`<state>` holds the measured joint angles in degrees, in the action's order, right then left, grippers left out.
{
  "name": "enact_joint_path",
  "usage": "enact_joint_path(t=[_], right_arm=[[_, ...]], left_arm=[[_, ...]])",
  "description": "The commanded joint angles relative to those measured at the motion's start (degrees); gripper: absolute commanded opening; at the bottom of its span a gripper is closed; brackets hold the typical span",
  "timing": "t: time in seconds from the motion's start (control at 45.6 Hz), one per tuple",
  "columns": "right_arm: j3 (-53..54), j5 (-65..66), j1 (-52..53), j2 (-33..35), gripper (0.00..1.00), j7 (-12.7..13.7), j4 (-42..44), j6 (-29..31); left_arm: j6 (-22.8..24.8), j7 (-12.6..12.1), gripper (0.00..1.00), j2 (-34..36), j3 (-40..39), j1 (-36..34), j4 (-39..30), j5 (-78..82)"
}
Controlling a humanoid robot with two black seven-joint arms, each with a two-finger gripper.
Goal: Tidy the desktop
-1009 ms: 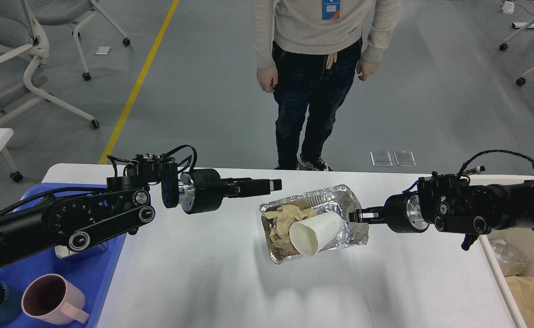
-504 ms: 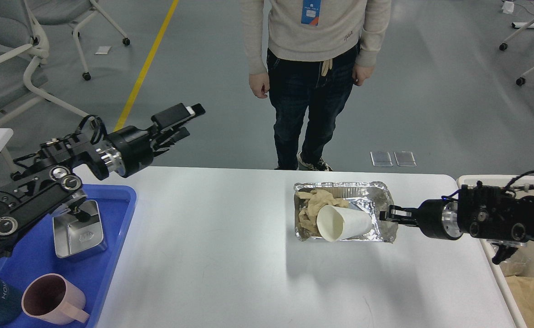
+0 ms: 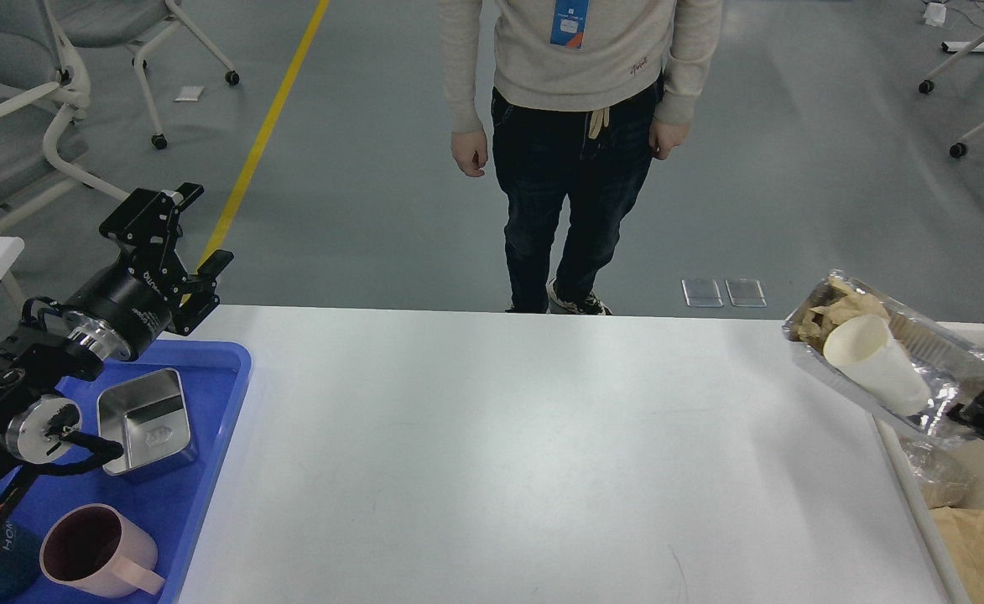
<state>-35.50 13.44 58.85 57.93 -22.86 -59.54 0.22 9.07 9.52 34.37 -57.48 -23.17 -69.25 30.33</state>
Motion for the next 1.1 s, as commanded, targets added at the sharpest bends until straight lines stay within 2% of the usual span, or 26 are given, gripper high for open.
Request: enact_joint_path(t=[0.0, 0.11, 0.132, 0.219, 0.241, 0.307, 0.351, 0.526, 0.614, 0.702, 0.768, 0.833, 0.965, 1.075], right_arm=[[0.25, -3.15, -2.34, 3.68, 0.00, -0.43, 1.53, 0.39], [0.25, -8.34, -4.80, 4.65, 0.00, -0.60, 3.64, 0.22], [0.25, -9.39, -5.06, 4.74, 0.10, -0.52, 4.34, 0.04], [0.25, -14.65, -6.29, 4.56, 0.64, 0.19, 7.33, -0.22], [0.25, -16.59, -6.73, 4.47, 0.75, 0.27, 7.86, -0.31], [0.25, -22.48, -8.05, 4.39, 0.87, 0.28, 8.91, -0.31], [0.25, -25.56, -8.93, 4.39, 0.99, 0.36, 9.88, -0.31], [0.25, -26.89, -10.16, 4.03, 1.00, 0.89, 10.32, -0.31], [1.65, -27.42, -10.07, 3.86, 1.00, -0.16, 10.50, -0.49], [10.60, -27.86, -10.16, 3.07, 1.00, -3.23, 10.67, -4.08], [16.32, -26.81, -10.25, 2.28, 1.00, -3.33, 10.23, -8.56], [20.29, -25.14, -10.43, -2.63, 1.00, -3.24, 10.85, -11.73], [23.36, -24.69, -8.85, -12.30, 1.00, -2.98, 11.99, -11.82], [24.42, -25.66, -7.44, -16.79, 1.00, -1.84, 12.69, -12.18]], left_arm=[[-0.10, -0.12, 0.96, -3.07, -2.01, 1.29, 2.01, -7.21], [-0.63, -0.21, 0.96, -6.06, -4.21, 2.08, 4.56, -11.08], [-0.80, -0.21, 0.96, -6.41, -4.39, 2.17, 4.91, -11.17], [-0.89, -0.29, 0.96, -7.47, -4.65, 2.17, 6.40, -11.26], [-0.89, -0.29, 0.96, -7.65, -4.74, 2.17, 6.84, -11.26], [-0.89, -0.47, 0.96, -8.00, -4.83, 1.99, 7.63, -11.26], [-0.89, -0.56, 0.96, -8.09, -4.83, 1.82, 7.81, -11.26], [-0.89, -0.47, 0.96, -9.58, -4.30, 1.46, 8.07, -11.26], [-0.81, -0.21, 0.96, -9.67, -3.78, 1.11, 8.07, -11.17], [-0.81, 0.15, 0.96, -9.67, -3.69, 1.11, 8.07, -11.17], [-0.81, 0.32, 0.96, -9.76, -4.13, 1.20, 8.07, -11.17], [-0.89, 0.41, 0.96, -9.76, -4.83, 1.38, 8.07, -11.26], [-0.89, 0.41, 0.96, -9.58, -4.74, 1.81, 8.07, -11.17], [-0.89, 0.41, 0.96, -9.23, -4.83, 1.90, 8.07, -11.17]])
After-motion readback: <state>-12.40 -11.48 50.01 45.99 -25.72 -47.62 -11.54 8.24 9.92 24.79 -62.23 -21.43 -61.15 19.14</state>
